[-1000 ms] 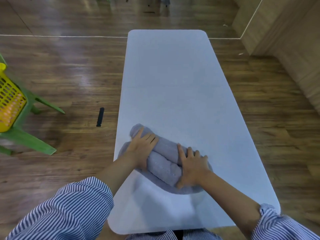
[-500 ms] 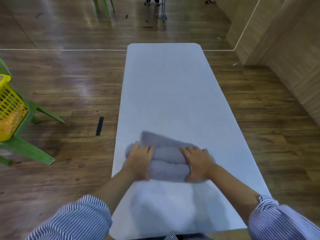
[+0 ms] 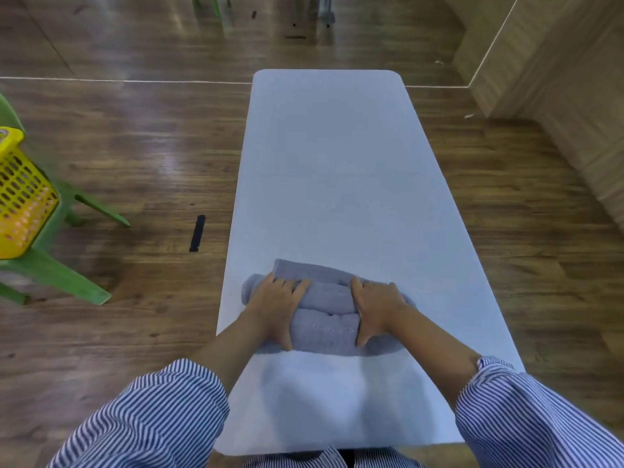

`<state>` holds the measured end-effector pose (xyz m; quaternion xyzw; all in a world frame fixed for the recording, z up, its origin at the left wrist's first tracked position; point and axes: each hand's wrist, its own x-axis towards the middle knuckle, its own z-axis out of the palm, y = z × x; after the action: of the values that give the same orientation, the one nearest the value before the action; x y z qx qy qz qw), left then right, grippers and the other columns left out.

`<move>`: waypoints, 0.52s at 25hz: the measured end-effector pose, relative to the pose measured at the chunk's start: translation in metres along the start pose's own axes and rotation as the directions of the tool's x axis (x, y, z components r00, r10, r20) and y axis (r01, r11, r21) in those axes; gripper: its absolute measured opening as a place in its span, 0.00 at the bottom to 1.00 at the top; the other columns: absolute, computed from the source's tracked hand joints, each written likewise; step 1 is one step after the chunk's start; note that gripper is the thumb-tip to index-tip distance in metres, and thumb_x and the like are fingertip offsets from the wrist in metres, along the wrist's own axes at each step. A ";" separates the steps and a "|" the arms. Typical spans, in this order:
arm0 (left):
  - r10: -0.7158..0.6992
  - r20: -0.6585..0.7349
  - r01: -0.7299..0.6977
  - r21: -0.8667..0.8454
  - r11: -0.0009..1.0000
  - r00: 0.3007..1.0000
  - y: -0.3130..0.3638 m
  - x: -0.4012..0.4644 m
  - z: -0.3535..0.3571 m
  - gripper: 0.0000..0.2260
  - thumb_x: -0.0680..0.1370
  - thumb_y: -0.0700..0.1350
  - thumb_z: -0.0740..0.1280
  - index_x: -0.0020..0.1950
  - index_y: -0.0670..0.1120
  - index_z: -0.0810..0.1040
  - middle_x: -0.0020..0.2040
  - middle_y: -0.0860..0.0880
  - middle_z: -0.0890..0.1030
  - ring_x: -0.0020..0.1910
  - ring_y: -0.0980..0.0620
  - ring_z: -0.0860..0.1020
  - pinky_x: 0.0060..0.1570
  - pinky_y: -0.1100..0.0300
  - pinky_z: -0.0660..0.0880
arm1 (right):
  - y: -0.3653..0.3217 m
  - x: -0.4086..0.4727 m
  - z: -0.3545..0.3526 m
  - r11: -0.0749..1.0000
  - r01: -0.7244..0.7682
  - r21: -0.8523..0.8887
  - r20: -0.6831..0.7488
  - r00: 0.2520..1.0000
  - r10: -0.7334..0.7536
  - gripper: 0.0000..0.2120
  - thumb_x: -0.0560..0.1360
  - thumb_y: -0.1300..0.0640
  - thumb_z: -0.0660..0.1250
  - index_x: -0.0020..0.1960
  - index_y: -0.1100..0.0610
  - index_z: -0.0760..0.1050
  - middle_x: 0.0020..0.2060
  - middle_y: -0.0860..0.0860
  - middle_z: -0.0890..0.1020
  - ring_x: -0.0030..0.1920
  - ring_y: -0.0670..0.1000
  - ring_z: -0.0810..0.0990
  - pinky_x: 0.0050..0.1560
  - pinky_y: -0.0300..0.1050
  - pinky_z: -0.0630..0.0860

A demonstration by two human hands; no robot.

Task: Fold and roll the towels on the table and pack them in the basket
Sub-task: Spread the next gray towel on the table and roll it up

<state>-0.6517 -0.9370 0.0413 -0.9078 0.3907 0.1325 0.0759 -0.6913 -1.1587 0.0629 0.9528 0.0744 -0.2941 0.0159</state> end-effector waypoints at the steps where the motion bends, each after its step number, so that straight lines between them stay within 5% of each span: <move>1: 0.009 -0.082 -0.007 0.018 1.000 0.997 -0.002 0.001 -0.001 0.47 0.51 0.63 0.73 0.66 0.43 0.71 0.49 0.48 0.82 0.44 0.49 0.81 0.53 0.50 0.74 | 0.003 -0.001 -0.003 1.000 0.003 0.031 -0.047 0.999 -0.001 0.41 0.55 0.39 0.75 0.57 0.54 0.57 0.41 0.47 0.77 0.38 0.51 0.76 0.43 0.47 0.68; 3: -0.011 -0.259 0.014 0.010 1.000 0.966 -0.007 0.003 -0.006 0.39 0.51 0.57 0.72 0.60 0.43 0.77 0.35 0.51 0.80 0.32 0.50 0.78 0.44 0.54 0.73 | 0.010 -0.007 -0.008 0.992 0.021 0.120 -0.124 0.992 -0.006 0.35 0.55 0.39 0.74 0.49 0.52 0.56 0.34 0.46 0.75 0.31 0.48 0.71 0.39 0.45 0.66; 5: -0.033 -0.260 0.036 0.005 0.999 0.965 -0.006 0.003 -0.012 0.32 0.54 0.56 0.69 0.55 0.44 0.77 0.31 0.52 0.78 0.28 0.50 0.75 0.42 0.55 0.70 | 0.019 -0.010 -0.010 0.985 0.041 0.168 -0.118 0.993 -0.022 0.34 0.54 0.39 0.73 0.48 0.52 0.58 0.34 0.45 0.75 0.32 0.48 0.72 0.38 0.46 0.66; 9: -0.086 -0.113 0.088 0.011 0.996 0.990 0.008 0.001 0.010 0.36 0.55 0.63 0.67 0.59 0.46 0.74 0.42 0.51 0.82 0.39 0.49 0.79 0.47 0.51 0.70 | 0.012 -0.009 0.002 0.989 0.032 0.141 0.002 0.999 -0.032 0.32 0.56 0.39 0.74 0.48 0.50 0.58 0.36 0.44 0.71 0.39 0.51 0.72 0.43 0.45 0.66; 13: -0.076 -0.109 0.072 -0.047 0.996 0.991 0.006 0.001 0.021 0.42 0.54 0.65 0.67 0.63 0.47 0.71 0.57 0.49 0.78 0.54 0.48 0.77 0.58 0.48 0.68 | 0.005 -0.016 0.020 1.000 0.019 0.016 -0.126 0.992 -0.017 0.42 0.54 0.33 0.72 0.58 0.53 0.60 0.48 0.47 0.75 0.49 0.52 0.74 0.47 0.49 0.68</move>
<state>-0.6596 -0.9365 0.0209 -0.9290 0.3574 0.0875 0.0396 -0.7143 -1.1669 0.0553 0.9688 0.0813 -0.2342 0.0004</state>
